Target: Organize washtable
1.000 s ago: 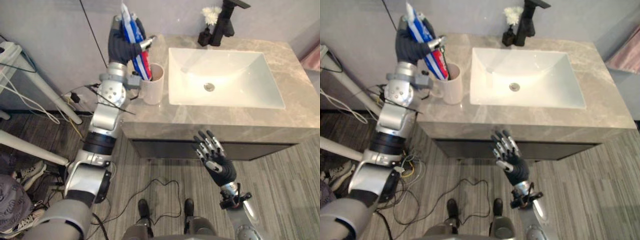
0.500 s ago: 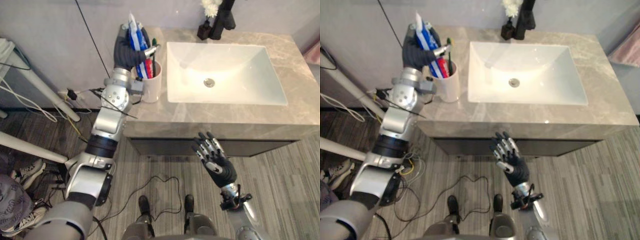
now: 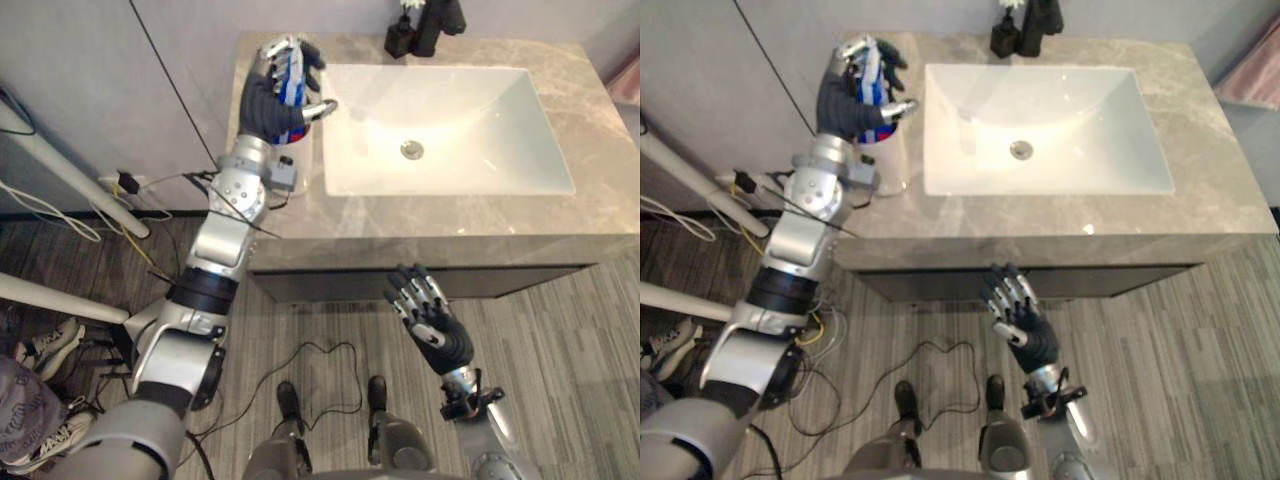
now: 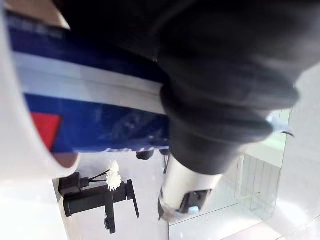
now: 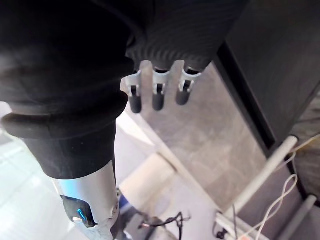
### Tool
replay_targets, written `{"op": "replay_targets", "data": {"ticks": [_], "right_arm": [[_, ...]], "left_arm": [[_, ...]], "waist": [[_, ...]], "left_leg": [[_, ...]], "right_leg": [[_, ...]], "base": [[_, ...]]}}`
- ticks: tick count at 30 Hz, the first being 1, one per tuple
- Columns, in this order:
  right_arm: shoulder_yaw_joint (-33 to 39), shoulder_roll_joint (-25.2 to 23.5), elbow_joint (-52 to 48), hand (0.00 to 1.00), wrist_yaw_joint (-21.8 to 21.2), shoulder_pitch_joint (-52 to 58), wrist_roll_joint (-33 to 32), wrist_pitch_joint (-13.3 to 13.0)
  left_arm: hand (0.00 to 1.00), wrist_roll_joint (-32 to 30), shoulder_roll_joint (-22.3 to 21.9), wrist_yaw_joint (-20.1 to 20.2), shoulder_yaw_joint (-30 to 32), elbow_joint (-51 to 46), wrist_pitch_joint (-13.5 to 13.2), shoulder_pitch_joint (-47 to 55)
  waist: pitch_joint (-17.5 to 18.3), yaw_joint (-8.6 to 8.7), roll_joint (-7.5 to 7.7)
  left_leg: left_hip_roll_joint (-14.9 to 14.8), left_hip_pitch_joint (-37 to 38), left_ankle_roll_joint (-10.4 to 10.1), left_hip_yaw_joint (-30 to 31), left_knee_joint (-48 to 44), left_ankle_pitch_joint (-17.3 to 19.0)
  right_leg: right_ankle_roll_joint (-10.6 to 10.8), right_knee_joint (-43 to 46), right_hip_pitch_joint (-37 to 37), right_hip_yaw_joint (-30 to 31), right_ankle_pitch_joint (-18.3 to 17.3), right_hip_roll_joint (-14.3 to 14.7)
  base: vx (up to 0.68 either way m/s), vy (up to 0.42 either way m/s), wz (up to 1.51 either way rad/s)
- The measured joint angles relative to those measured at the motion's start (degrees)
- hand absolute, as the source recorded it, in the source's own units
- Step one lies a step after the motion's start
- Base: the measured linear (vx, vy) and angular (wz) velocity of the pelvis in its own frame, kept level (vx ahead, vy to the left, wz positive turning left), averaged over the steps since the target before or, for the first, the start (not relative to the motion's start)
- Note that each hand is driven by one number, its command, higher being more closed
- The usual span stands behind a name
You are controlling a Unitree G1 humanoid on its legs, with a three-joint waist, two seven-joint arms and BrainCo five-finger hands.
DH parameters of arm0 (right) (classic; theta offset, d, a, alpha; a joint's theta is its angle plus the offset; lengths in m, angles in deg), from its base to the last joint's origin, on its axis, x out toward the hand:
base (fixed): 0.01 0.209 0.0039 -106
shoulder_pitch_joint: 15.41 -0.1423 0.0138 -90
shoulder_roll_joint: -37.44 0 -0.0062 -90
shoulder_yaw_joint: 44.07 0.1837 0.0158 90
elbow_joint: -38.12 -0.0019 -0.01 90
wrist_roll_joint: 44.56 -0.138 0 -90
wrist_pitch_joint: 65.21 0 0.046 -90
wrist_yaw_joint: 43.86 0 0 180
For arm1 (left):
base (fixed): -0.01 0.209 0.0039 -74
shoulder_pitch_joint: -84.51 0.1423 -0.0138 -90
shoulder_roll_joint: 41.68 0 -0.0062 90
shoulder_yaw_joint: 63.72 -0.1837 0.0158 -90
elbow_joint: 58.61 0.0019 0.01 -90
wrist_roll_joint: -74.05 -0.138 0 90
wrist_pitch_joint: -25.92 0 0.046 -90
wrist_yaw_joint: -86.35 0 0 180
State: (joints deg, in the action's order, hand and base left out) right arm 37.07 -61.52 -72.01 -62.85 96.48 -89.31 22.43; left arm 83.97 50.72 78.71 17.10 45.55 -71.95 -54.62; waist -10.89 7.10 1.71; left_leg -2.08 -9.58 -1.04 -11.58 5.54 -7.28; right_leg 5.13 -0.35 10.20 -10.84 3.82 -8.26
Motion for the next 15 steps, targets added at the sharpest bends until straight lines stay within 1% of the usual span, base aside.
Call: {"op": "replay_targets", "data": {"ticks": [7,11,15], "right_arm": [[-0.12,-0.07,-1.35,0.0,0.0,0.85,0.02,0.0],[-0.13,-1.07,-1.35,0.0,-0.01,1.16,0.02,0.0],[-0.13,-1.08,-1.35,0.0,-0.01,1.16,0.01,0.02]], "left_arm": [[0.0,-1.64,0.0,-0.01,0.01,0.0,-0.01,0.0],[0.0,-1.66,0.0,-0.02,0.01,0.0,-0.01,0.0],[0.0,-1.65,0.0,-0.02,0.0,0.01,-0.01,0.0]], "waist": [[-0.2,-0.03,-0.33],[-0.2,-0.02,-0.34],[-0.21,-0.04,-0.34]], "left_leg": [[0.0,0.0,0.0,0.08,0.01,0.0],[0.01,0.0,0.01,0.19,0.0,-0.01],[0.03,0.11,0.03,0.44,0.0,-0.04]], "right_leg": [[0.0,0.01,-0.03,-0.04,0.0,0.0],[0.0,0.01,-0.12,-0.14,0.0,0.0],[0.0,0.01,-0.38,-0.33,0.0,-0.01]], "base": [[0.02,0.007,0.0],[0.04,0.015,0.01],[0.01,0.004,0.01]]}}
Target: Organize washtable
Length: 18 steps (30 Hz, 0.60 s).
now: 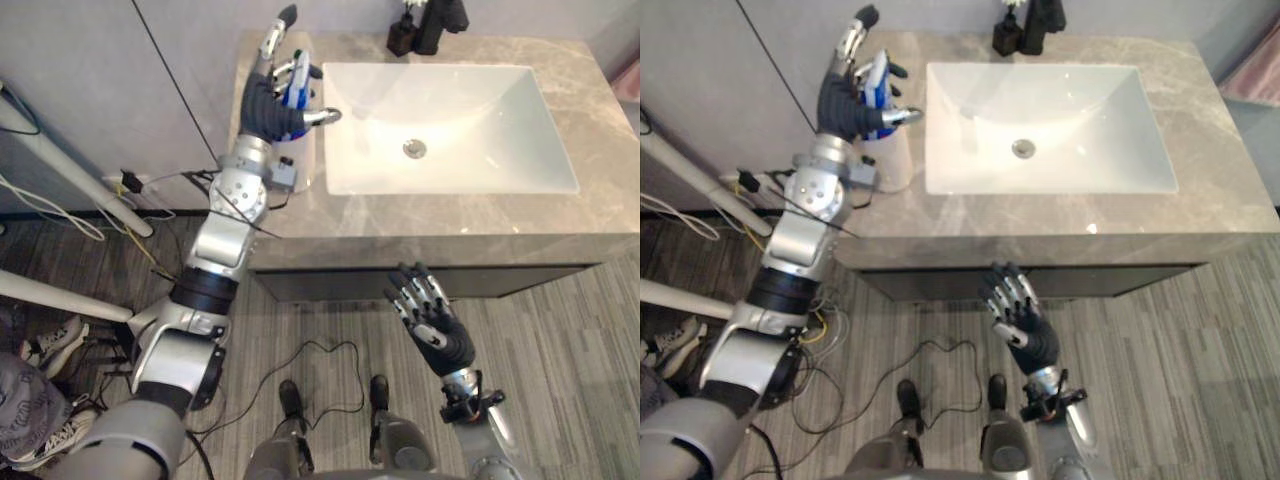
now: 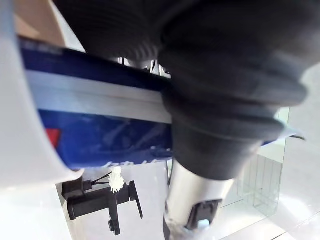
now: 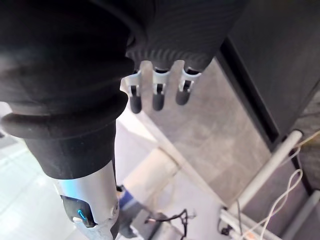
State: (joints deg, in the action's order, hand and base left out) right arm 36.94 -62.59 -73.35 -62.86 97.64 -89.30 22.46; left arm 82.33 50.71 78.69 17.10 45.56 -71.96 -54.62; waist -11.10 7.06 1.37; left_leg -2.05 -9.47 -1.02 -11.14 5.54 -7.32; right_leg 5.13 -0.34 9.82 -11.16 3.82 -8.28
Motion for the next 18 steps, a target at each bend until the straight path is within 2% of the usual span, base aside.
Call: {"op": "replay_targets", "data": {"ticks": [9,18], "right_arm": [[0.16,0.02,0.01,0.0,0.0,-0.05,-0.2,0.02],[1.19,0.05,0.34,0.0,0.0,-0.19,-0.39,0.04]], "left_arm": [[0.0,0.29,0.42,0.02,0.0,0.02,0.0,-0.88],[0.0,3.69,3.04,0.22,-0.12,-0.02,-0.35,-1.9]], "waist": [[-0.23,-0.03,-0.42],[0.38,-0.16,-1.77]], "left_leg": [[0.1,1.29,0.21,0.53,0.01,-0.18],[0.29,2.26,0.36,1.36,0.03,-0.49]], "right_leg": [[-0.01,0.05,-1.52,-0.63,-0.03,-0.11],[-0.25,0.26,-2.86,-1.44,-0.22,-0.32]], "base": [[0.01,0.006,0.02],[0.01,0.014,0.04]]}}
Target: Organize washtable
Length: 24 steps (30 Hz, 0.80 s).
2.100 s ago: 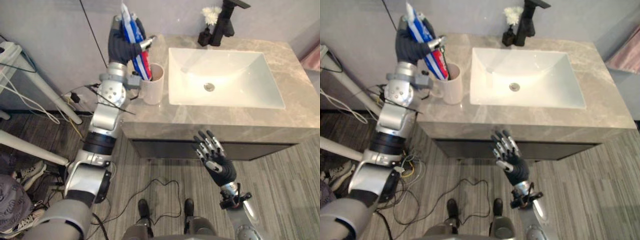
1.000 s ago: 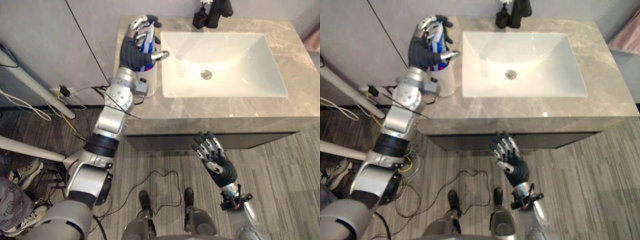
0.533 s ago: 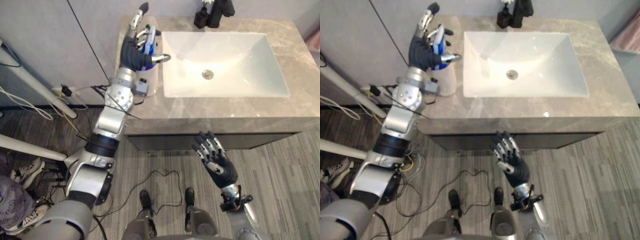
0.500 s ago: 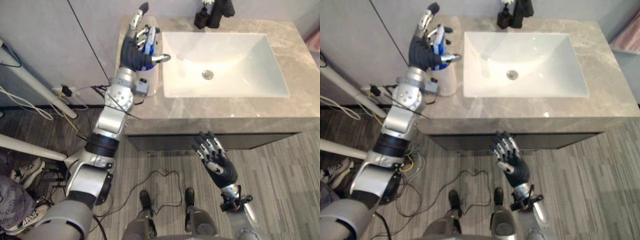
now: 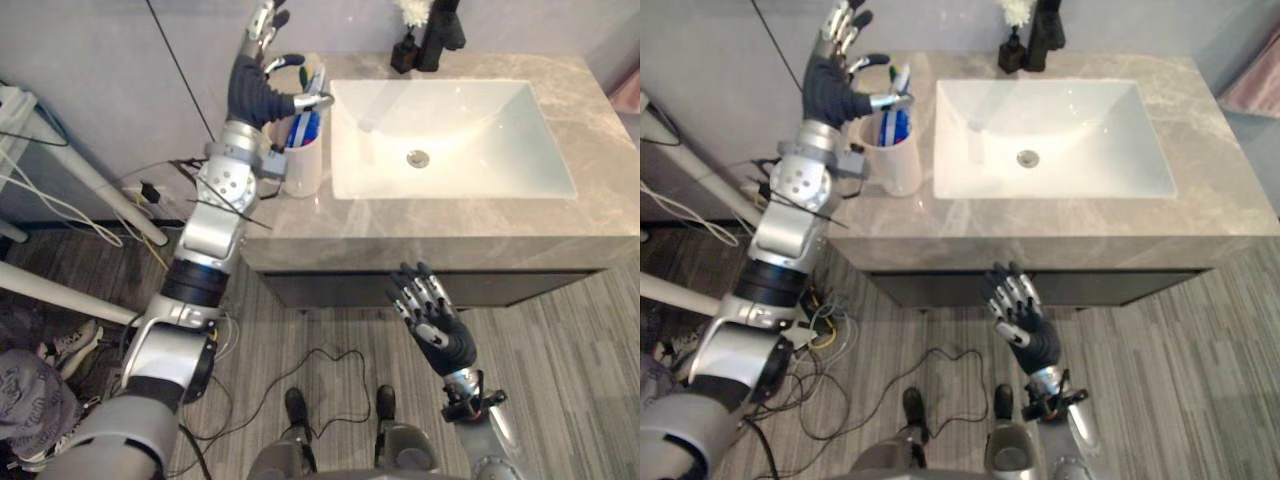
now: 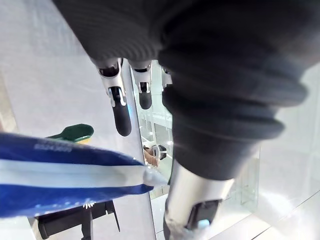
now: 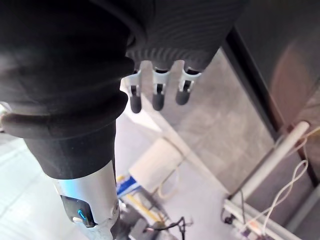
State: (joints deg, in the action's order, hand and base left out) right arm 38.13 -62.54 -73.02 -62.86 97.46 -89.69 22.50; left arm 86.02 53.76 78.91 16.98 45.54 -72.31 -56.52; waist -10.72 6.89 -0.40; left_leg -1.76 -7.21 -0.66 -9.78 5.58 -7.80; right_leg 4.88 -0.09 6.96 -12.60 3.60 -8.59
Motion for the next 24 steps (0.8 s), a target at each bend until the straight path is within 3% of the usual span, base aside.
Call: {"op": "replay_targets", "data": {"ticks": [4,9,13,17,18,24], "right_arm": [[0.66,0.02,0.67,0.0,0.0,-0.63,-0.01,0.0],[1.0,0.04,0.84,0.0,0.01,-1.13,-0.14,-0.01],[1.39,0.03,2.48,0.0,0.04,-1.13,-0.42,-0.03],[2.37,-0.11,2.58,0.0,0.02,-2.3,-0.41,-0.01],[2.7,-0.23,2.92,0.0,0.02,-2.44,-0.41,-0.01],[3.86,-0.92,5.08,0.0,0.02,-2.68,-0.39,0.27]], "left_arm": [[0.0,0.99,1.17,0.02,0.04,-0.07,-0.53,-0.29],[0.0,2.75,3.02,-0.13,0.49,-0.56,-1.81,-2.62],[0.0,4.89,4.88,-0.01,0.9,-5.95,-3.61,-2.98],[0.0,7.53,6.98,2.53,1.47,-12.65,-4.93,0.69],[1.0,8.55,6.91,3.89,2.36,-15.59,-5.19,4.18],[1.0,12.76,5.28,9.16,3.27,-24.01,-5.05,19.97]], "waist": [[0.23,-0.03,-0.38],[1.82,-0.26,-1.91],[3.09,-1.4,-2.23],[4.82,-1.5,-2.31],[5.44,-1.42,-2.29],[6.63,-1.56,-2.21]], "left_leg": [[0.08,1.34,0.02,0.38,0.01,-0.03],[0.22,1.38,0.01,1.24,0.21,-0.08],[0.21,2.53,-0.03,2.01,0.33,-0.08],[0.25,2.49,-0.04,2.88,0.34,-0.08],[0.36,2.7,-0.04,3.1,0.34,-0.08],[0.55,2.97,-0.14,4.39,0.35,-0.02]], "right_leg": [[0.15,-0.05,-1.61,-0.47,0.0,-0.08],[-0.09,-0.04,-2.13,-1.34,-0.2,-0.24],[0.06,-0.13,-3.75,-2.07,-0.53,-0.23],[0.0,-0.17,-4.29,-3.14,-0.77,-0.3],[0.31,-0.21,-4.64,-3.26,-1.02,-0.39],[0.34,-0.35,-5.72,-4.71,-1.36,-0.55]], "base": [[0.01,0.022,0.05],[0.0,0.015,0.08],[0.01,0.009,0.1],[0.01,0.009,0.13],[0.02,0.009,0.09],[0.0,0.009,0.13]]}}
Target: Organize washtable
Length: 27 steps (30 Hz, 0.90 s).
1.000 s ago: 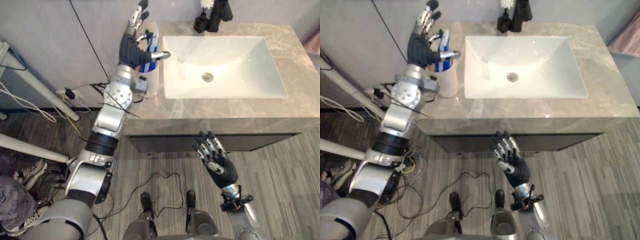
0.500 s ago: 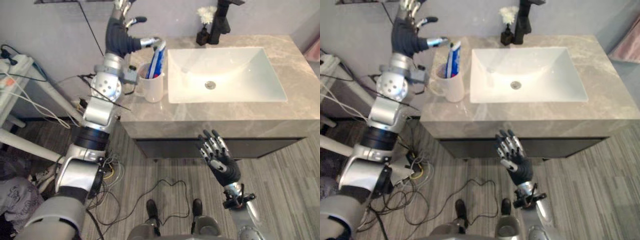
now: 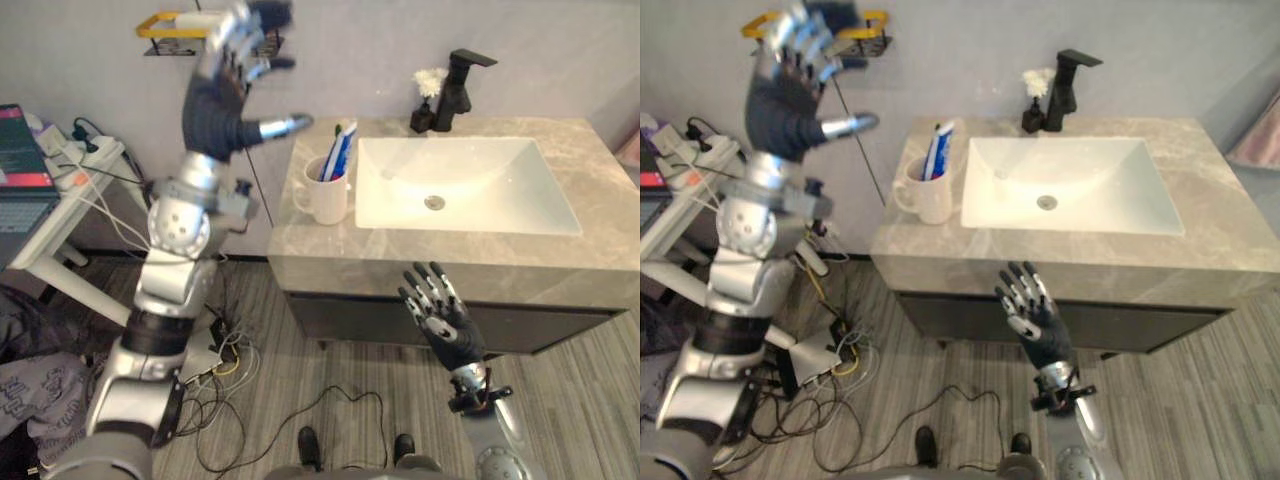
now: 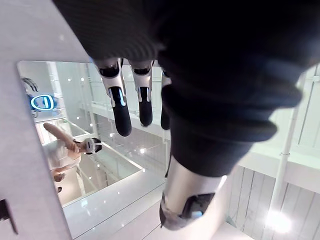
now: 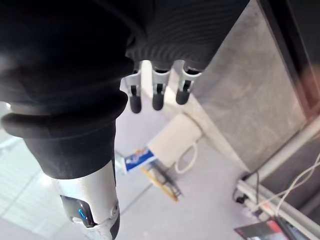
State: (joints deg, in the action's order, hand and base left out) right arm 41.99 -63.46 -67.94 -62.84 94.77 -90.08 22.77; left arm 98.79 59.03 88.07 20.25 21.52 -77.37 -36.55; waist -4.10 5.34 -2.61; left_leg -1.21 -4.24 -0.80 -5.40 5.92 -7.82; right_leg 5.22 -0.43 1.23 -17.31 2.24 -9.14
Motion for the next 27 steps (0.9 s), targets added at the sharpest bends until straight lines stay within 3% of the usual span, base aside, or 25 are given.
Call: {"op": "replay_targets", "data": {"ticks": [3,8,17,27], "right_arm": [[1.15,-0.38,0.49,0.0,0.07,-0.02,0.04,0.2],[1.19,-0.35,1.42,0.0,0.16,-0.04,0.05,0.64],[1.19,-0.11,1.42,0.0,0.57,-0.02,0.07,0.74],[0.89,0.0,1.4,0.0,1.54,0.0,0.14,0.75]], "left_arm": [[1.0,2.52,-2.27,3.17,0.13,-4.41,1.69,8.49],[1.0,2.85,-4.92,5.77,-0.16,-6.3,3.26,17.53],[1.0,2.65,-6.31,6.98,-2.4,-6.27,4.33,21.45],[1.0,0.18,-8.87,5.85,-5.66,-3.34,5.34,21.24]], "waist": [[0.07,-1.15,0.06],[1.11,-1.57,0.39],[1.32,-1.61,1.07],[0.23,-1.54,3.41]], "left_leg": [[-0.05,0.0,-0.2,0.02,0.0,0.14],[-0.02,-0.01,-0.2,0.31,0.01,0.15],[-0.28,-0.6,-0.22,0.27,0.0,0.18],[-0.73,-3.37,-0.08,-1.78,-0.31,0.09]], "right_leg": [[0.0,-0.01,-0.06,-0.01,0.01,-0.09],[0.0,-0.52,-0.11,-0.36,0.01,-0.06],[-0.01,-0.81,0.41,-0.43,0.02,0.02],[-0.07,-0.56,4.13,1.61,0.51,0.32]], "base": [[0.0,0.0,0.0],[0.0,0.001,0.01],[0.0,0.0,0.0],[0.04,0.005,-0.1]]}}
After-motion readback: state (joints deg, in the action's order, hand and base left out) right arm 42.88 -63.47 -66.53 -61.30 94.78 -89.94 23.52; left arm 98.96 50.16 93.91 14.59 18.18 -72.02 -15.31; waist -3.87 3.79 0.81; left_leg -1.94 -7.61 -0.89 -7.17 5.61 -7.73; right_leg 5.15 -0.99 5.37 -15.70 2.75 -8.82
